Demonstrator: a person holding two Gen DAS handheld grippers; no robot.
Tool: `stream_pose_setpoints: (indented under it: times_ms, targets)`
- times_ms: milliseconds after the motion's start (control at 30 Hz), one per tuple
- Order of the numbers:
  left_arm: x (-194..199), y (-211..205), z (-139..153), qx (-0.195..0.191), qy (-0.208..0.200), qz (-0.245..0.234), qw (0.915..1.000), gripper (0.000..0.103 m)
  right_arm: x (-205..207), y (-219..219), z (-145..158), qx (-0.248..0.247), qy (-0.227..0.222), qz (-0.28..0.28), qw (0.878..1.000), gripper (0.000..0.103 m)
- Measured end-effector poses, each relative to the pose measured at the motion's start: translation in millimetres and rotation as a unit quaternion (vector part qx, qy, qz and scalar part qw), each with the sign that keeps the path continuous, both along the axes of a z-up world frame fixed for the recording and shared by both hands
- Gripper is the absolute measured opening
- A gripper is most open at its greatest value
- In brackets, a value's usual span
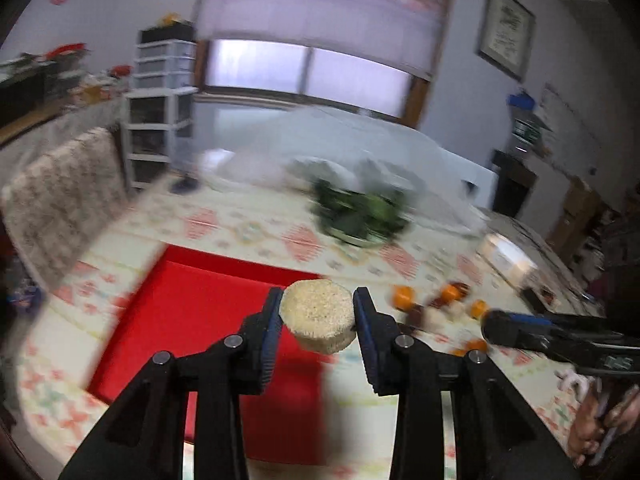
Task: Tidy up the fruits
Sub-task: 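Grasp a pale yam chunk with the left tool while the right tool grasps a dark round fruit, then release the yam chunk into the red tray with the left tool while the right tool drops the dark fruit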
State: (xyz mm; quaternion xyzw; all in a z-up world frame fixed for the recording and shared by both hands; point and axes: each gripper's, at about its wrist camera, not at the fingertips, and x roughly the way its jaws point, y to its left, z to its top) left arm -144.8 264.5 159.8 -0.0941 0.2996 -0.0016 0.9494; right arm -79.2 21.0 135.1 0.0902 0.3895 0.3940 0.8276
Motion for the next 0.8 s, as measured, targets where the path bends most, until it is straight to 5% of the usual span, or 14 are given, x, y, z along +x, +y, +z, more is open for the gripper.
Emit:
stream_pose_setpoints:
  times_ms: [133,400,600,800]
  targets:
    - [11.1,53.4,-21.5,0.002,0.028,0.063,0.9976,0.034,6.9,77.0,-6.3,-0.008,0.012,0.065,0.998,0.029]
    - [21.8,106.7,-95.0,-0.022,0.115,0.113,0.9867,0.034,19.1,184.9,-89.7,-0.102,0.039,0.096,0.989,0.029]
    - [20.4,111.0,-96.9,-0.031,0.112,0.125,0.9853,0.040,24.2,205.6,-105.6,-0.120,0.025,0.094,0.988,0.032]
    - [12.2,97.0,-72.3,-0.028,0.078,0.116,0.9897,0.057,24.6,177.7,-79.9,-0.089,0.005,0.073,0.993,0.057]
